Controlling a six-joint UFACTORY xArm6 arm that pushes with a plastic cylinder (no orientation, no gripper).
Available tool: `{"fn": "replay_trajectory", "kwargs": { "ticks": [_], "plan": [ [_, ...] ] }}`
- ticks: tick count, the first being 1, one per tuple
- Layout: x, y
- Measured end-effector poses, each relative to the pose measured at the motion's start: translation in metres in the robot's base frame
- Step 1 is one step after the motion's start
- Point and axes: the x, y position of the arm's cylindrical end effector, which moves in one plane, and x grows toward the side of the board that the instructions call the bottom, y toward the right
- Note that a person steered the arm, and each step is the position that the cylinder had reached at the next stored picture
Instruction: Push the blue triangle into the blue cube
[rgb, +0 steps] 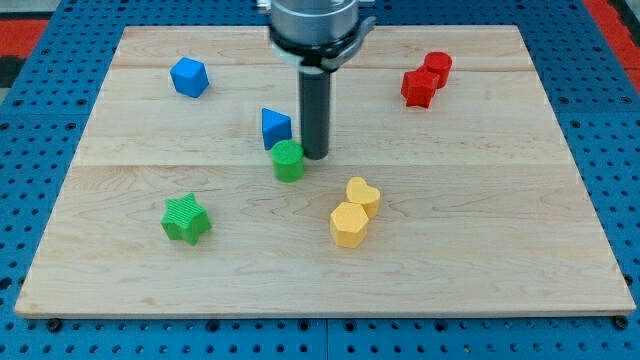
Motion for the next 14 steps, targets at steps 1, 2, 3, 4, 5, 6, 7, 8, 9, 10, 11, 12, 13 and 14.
{"fn": "replay_trajectory", "kwargs": {
  "ticks": [1, 2, 3, 4, 5, 6, 7, 8, 9, 10, 11, 12, 13, 14],
  "plan": [
    [0.016, -0.032],
    [0.035, -0.056],
    [0.052, -0.069],
    [0.058, -0.068],
    [0.032, -0.066],
    [0.003, -0.062],
    [-0.01, -0.007],
    [-0.027, -0.003],
    [-0.027, -0.049],
    [-0.045, -0.063],
    [-0.066, -0.063],
    [-0.083, -0.073],
    [-0.098, -0.087],
    [-0.104, -0.112]
  ]
}}
